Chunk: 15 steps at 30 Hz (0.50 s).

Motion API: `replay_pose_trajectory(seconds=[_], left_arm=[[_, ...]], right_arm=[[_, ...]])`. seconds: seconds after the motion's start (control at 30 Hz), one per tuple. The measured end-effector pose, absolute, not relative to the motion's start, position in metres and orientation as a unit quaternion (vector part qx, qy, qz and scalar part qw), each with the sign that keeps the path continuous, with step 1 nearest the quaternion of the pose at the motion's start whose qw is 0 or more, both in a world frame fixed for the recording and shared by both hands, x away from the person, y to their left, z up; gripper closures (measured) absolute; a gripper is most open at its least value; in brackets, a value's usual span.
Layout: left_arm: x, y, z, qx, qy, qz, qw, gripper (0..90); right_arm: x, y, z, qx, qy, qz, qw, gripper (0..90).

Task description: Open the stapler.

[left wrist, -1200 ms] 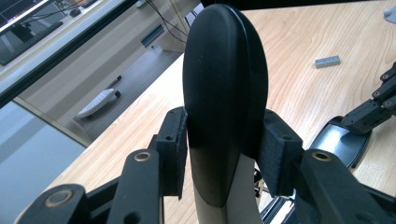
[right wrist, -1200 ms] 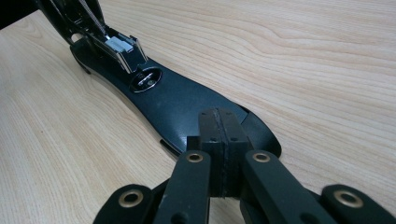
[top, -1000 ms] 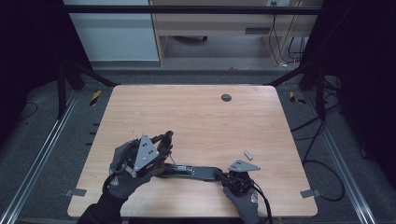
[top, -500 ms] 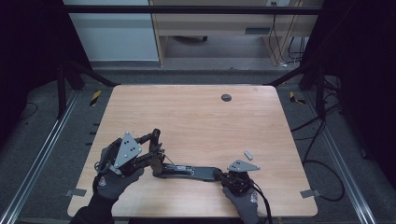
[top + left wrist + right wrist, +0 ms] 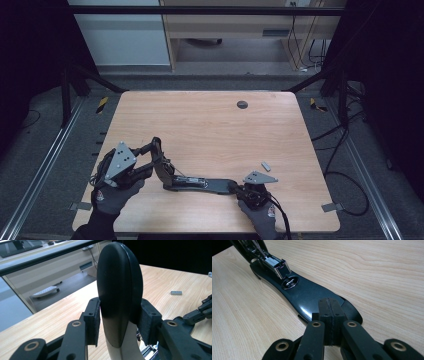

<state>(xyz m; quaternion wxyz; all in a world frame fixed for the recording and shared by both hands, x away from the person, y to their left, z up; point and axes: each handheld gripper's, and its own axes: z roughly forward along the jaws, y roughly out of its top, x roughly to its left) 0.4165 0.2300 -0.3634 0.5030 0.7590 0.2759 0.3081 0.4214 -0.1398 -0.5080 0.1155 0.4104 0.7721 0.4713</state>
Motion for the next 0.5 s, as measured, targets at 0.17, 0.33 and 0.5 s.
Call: replay_pose_trajectory(seconds=[0.17,0.33,0.5], left_arm=[[0.416,0.238,-0.366,0.752,0.284,0.304,0.512,56.8],[0.417,0.246,-0.368,0.743,0.289,0.304,0.522,56.6],[0.417,0.264,-0.374,0.73,0.317,0.293,0.529,56.0]], right_arm=[[0.421,-0.14,-0.508,0.41,0.772,0.471,0.116,90.0],[0.421,-0.139,-0.508,0.41,0.772,0.472,0.115,90.0],[0.422,-0.139,-0.508,0.409,0.772,0.472,0.116,90.0]])
